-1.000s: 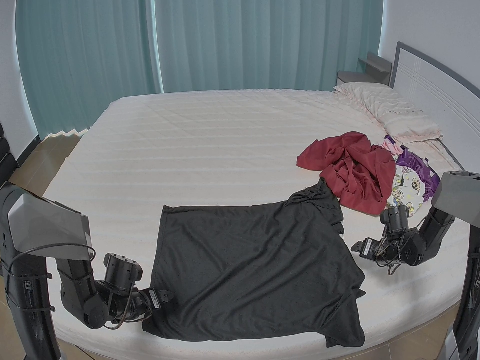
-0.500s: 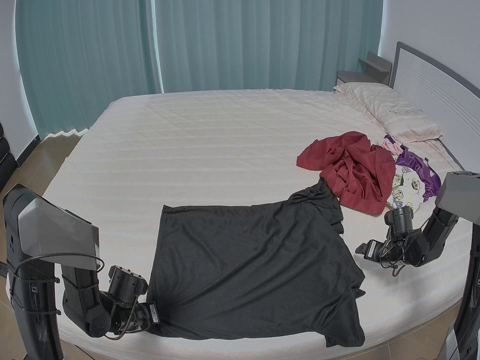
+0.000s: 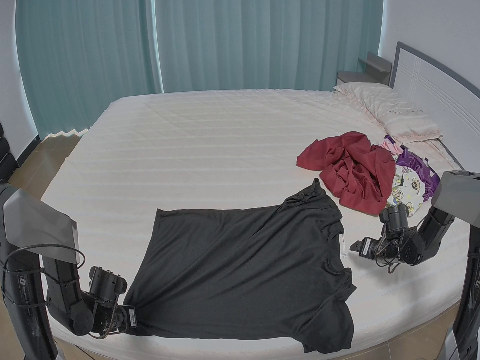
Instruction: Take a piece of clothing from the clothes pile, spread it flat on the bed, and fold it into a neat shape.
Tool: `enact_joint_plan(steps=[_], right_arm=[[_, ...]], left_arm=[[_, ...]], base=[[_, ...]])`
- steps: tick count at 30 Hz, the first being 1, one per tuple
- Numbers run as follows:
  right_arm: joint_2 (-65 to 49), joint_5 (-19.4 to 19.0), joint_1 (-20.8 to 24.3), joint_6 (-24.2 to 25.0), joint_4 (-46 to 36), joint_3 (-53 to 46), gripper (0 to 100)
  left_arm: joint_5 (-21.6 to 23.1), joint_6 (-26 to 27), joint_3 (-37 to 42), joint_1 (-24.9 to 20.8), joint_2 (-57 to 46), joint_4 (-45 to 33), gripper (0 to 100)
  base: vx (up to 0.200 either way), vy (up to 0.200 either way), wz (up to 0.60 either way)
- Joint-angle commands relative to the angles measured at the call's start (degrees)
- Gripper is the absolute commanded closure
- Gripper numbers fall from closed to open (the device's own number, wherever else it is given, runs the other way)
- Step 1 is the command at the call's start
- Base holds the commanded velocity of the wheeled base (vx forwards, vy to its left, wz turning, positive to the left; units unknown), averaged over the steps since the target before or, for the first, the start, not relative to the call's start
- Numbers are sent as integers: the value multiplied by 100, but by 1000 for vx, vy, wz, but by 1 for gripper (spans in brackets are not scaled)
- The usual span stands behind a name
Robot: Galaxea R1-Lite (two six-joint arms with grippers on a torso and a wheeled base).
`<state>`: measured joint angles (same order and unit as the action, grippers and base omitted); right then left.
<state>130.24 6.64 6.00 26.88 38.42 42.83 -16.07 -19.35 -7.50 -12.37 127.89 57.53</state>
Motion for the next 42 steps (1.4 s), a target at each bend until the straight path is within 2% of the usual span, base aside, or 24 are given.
enact_joint_plan(steps=[1,12,13,17,22,25,26,42], right_arm=[[115,-5,130,10,-2,165,0],[590,-58,525,221,-2,754,0],[634,-67,552,309,-10,824,0],[757,-76,596,529,-28,1017,0],[959,-76,604,546,-2,1140,0],[977,-76,613,792,-2,1246,0],[977,-76,631,863,-19,1290,100],[854,-58,499,1100,-2,1255,100]], left_arm=[[-10,54,55,95,17,-49,100],[-19,177,3,376,69,-49,100],[-19,177,-6,385,113,-22,0],[-10,186,-50,438,157,-31,0],[-10,186,-68,464,148,-13,0],[-2,186,-68,464,140,30,0],[-2,186,-76,464,140,48,0],[25,168,-138,499,148,66,0]], base=[[0,0,0],[0,0,0],[0,0,0],[0,0,0],[0,0,0],[0,0,0],[0,0,0],[0,0,0]])
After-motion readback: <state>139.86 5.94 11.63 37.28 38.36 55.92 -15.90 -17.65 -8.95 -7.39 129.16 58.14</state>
